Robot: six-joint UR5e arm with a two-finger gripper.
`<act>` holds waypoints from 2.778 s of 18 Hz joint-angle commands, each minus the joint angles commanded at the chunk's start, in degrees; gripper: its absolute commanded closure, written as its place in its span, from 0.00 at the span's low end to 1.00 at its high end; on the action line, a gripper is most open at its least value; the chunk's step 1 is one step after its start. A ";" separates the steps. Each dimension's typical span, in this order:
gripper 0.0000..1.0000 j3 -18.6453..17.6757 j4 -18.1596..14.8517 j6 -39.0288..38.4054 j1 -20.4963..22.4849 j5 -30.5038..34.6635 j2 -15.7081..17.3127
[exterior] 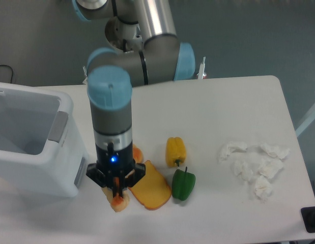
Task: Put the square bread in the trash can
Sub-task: 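Lift the bread chunk and carry it over the white trash bin, then lower the bread chunk into the bin opening and open the gripper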
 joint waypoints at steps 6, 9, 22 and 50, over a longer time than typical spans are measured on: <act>1.00 -1.14 0.00 -0.88 -2.10 -4.85 4.75; 1.00 -2.98 0.00 -0.88 -3.77 -5.11 6.07; 1.00 -5.80 0.00 -4.39 -10.63 -5.38 9.33; 0.00 -15.20 -0.53 11.69 -10.28 -7.05 13.19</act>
